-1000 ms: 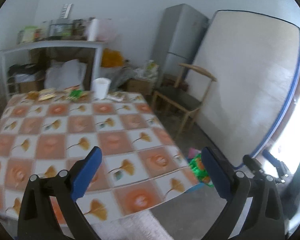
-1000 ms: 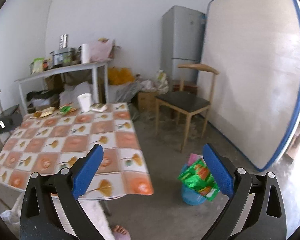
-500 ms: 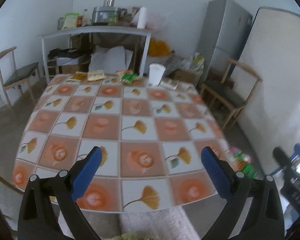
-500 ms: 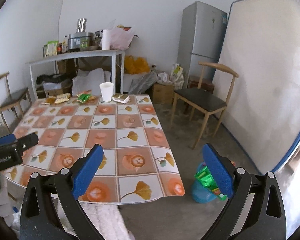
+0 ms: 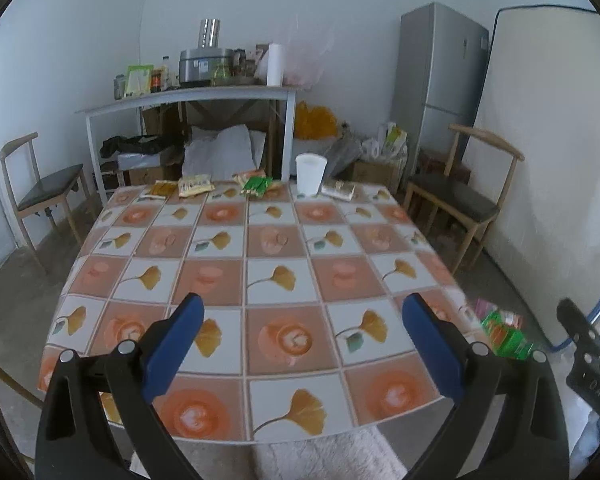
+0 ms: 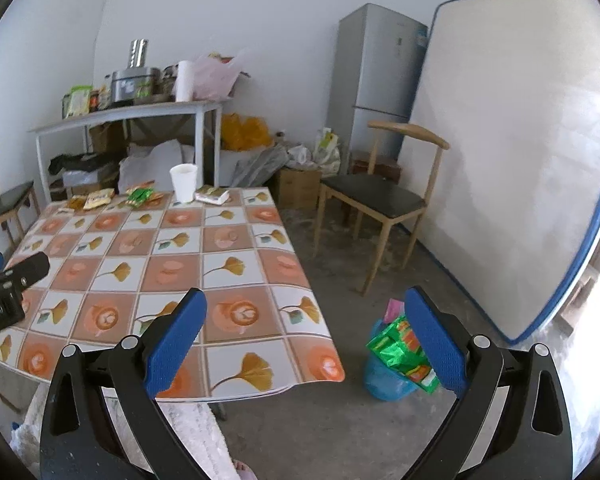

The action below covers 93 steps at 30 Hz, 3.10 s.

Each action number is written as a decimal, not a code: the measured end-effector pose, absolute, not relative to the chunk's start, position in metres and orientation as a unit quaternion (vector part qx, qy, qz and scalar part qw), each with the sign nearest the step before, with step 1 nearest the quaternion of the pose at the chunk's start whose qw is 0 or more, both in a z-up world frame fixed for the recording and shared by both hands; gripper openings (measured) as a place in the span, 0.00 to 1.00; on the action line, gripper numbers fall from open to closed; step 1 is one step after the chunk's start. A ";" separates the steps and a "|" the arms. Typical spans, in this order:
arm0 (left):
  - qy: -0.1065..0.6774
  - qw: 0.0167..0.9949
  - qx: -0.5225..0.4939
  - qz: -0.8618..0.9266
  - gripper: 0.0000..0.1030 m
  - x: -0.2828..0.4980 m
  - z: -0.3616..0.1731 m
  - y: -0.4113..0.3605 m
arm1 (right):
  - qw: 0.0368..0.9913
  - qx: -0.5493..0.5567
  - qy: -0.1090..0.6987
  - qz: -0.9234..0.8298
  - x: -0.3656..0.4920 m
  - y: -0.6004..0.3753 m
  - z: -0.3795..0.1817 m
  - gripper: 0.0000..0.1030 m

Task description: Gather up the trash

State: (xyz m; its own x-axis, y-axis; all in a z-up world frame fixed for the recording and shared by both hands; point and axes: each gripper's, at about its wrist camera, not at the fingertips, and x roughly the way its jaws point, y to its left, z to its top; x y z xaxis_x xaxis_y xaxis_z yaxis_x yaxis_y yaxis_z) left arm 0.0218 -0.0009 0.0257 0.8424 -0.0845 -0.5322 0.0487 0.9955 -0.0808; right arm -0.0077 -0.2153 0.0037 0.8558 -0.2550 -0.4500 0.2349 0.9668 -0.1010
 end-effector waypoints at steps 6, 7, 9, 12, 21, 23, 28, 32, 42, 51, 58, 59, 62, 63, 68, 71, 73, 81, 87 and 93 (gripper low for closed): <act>0.298 0.951 -0.060 -0.047 0.95 0.027 0.029 -0.012 | 0.964 -0.010 0.233 -0.131 -0.012 -0.227 0.008 0.92; 0.309 0.948 -0.059 -0.054 0.95 0.028 0.027 -0.015 | 0.962 -0.007 0.239 -0.129 -0.012 -0.229 0.008 0.92; 0.328 0.941 -0.058 -0.062 0.95 0.028 0.020 -0.019 | 0.959 0.001 0.254 -0.127 -0.012 -0.232 0.007 0.92; 0.359 0.929 -0.057 -0.072 0.95 0.026 0.007 -0.027 | 0.948 0.010 0.289 -0.135 -0.012 -0.237 0.000 0.92; 0.426 0.900 -0.018 -0.090 0.95 0.028 -0.022 -0.048 | 0.920 0.035 0.351 -0.169 -0.026 -0.254 -0.029 0.92; 0.423 0.902 -0.012 -0.082 0.95 0.028 -0.021 -0.049 | 0.918 0.039 0.353 -0.174 -0.027 -0.259 -0.029 0.92; 0.428 0.901 -0.008 -0.068 0.95 0.033 -0.021 -0.048 | 0.916 0.043 0.358 -0.177 -0.023 -0.266 -0.029 0.92; 0.433 0.900 -0.006 -0.060 0.95 0.036 -0.023 -0.048 | 0.914 0.041 0.363 -0.178 -0.021 -0.268 -0.031 0.92; 0.432 0.901 -0.002 -0.048 0.94 0.040 -0.024 -0.046 | 0.908 0.052 0.375 -0.181 -0.021 -0.275 -0.038 0.92; 0.432 0.901 -0.004 -0.039 0.95 0.040 -0.024 -0.043 | 0.906 0.050 0.378 -0.181 -0.021 -0.275 -0.040 0.92; 0.432 0.901 -0.001 -0.045 0.95 0.040 -0.023 -0.042 | 0.907 0.043 0.378 -0.181 -0.021 -0.273 -0.041 0.92; 0.431 0.901 0.000 -0.047 0.95 0.040 -0.023 -0.043 | 0.907 0.044 0.378 -0.182 -0.020 -0.273 -0.041 0.92; 0.430 0.902 0.005 -0.051 0.95 0.039 -0.024 -0.047 | 0.906 0.044 0.377 -0.185 -0.021 -0.274 -0.041 0.92; 0.430 0.901 0.006 -0.052 0.94 0.039 -0.024 -0.047 | 0.906 0.044 0.377 -0.186 -0.022 -0.275 -0.042 0.92; 0.434 0.899 0.010 -0.055 0.95 0.040 -0.026 -0.052 | 0.905 0.048 0.378 -0.190 -0.025 -0.278 -0.043 0.92; 0.434 0.899 0.013 -0.056 0.95 0.039 -0.026 -0.054 | 0.904 0.049 0.378 -0.191 -0.026 -0.281 -0.043 0.92; 0.433 0.899 0.012 -0.057 0.95 0.039 -0.026 -0.054 | 0.904 0.049 0.378 -0.191 -0.026 -0.282 -0.043 0.92; 0.431 0.900 0.013 -0.057 0.95 0.038 -0.025 -0.056 | 0.905 0.049 0.378 -0.191 -0.026 -0.282 -0.042 0.92; 0.431 0.900 0.015 -0.058 0.95 0.039 -0.023 -0.057 | 0.904 0.049 0.378 -0.191 -0.026 -0.281 -0.043 0.92; 0.431 0.900 0.015 -0.057 0.95 0.039 -0.023 -0.058 | 0.901 0.054 0.389 -0.184 -0.026 -0.283 -0.045 0.92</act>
